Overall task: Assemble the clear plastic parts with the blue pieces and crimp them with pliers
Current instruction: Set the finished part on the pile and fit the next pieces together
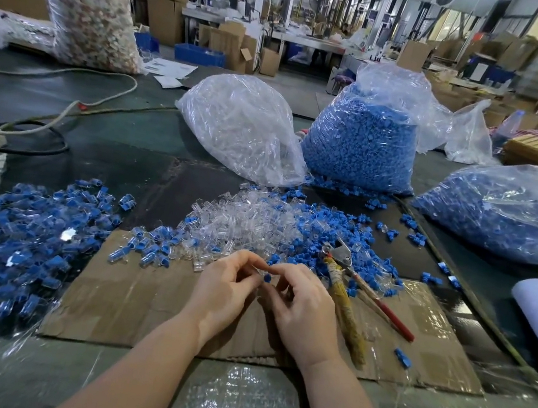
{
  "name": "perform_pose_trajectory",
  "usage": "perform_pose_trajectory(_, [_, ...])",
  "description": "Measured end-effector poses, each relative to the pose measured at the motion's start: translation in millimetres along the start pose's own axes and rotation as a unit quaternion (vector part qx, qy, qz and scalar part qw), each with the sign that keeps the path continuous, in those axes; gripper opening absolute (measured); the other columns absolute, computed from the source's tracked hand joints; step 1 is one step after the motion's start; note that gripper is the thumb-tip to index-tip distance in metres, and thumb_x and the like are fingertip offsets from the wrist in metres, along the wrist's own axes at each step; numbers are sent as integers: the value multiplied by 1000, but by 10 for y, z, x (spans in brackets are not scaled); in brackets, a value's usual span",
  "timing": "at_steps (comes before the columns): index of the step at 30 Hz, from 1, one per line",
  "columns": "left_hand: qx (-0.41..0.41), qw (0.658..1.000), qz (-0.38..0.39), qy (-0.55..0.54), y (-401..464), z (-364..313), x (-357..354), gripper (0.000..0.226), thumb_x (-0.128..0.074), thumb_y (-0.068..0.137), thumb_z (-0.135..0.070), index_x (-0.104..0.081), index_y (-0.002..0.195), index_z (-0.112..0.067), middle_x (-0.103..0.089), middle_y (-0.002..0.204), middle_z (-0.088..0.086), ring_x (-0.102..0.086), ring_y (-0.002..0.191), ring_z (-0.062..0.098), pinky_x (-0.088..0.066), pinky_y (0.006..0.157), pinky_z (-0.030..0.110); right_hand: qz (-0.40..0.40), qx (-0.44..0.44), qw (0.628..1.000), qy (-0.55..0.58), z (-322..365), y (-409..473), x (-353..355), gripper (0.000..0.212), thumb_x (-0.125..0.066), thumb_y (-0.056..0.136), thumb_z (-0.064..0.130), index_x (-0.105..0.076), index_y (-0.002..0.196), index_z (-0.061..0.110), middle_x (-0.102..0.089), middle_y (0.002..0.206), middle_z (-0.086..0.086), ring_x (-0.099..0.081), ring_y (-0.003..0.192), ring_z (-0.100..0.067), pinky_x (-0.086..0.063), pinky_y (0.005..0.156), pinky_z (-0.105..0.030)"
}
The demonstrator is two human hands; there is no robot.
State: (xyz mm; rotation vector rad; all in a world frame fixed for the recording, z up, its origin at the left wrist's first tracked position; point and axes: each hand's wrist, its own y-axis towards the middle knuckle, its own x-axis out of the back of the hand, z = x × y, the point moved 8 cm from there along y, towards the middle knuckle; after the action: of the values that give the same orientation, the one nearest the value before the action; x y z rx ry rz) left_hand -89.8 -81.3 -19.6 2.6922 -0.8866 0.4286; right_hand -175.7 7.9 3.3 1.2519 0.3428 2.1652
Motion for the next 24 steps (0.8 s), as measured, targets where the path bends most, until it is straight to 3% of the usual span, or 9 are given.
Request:
perform_pose_trajectory(9, [-1,1000,-8,5,4,-5,10,12,-62,85,-4,-67,89,-15,-67,77,1,-61,75,15,-48,71,23,1,4,1000,7,21,2,-1,14,-68,83,16,-69,98,16,-61,87,5,-57,83,-15,-49,74,-32])
perform_pose_trajectory(13, [-11,1000,-8,23,10,-18,18,10,-64,85,-7,-67,90,-16,-66,76,0,-61,73,12,-46,67,15,-2,8,1000,1,26,6,0,14,-67,83,14,-69,97,16,-61,87,4,-57,82,-16,-49,73,-33])
perform_pose_trajectory(24, [-11,1000,-3,11,1,-23,16,9,-64,85,-8,-66,91,-14,-67,78,1,-61,73,10,-46,67,13,-7,12,1000,5,25,1,1,12,-67,85,18,-69,96,15,-61,86,2,-58,83,-18,-50,72,-36])
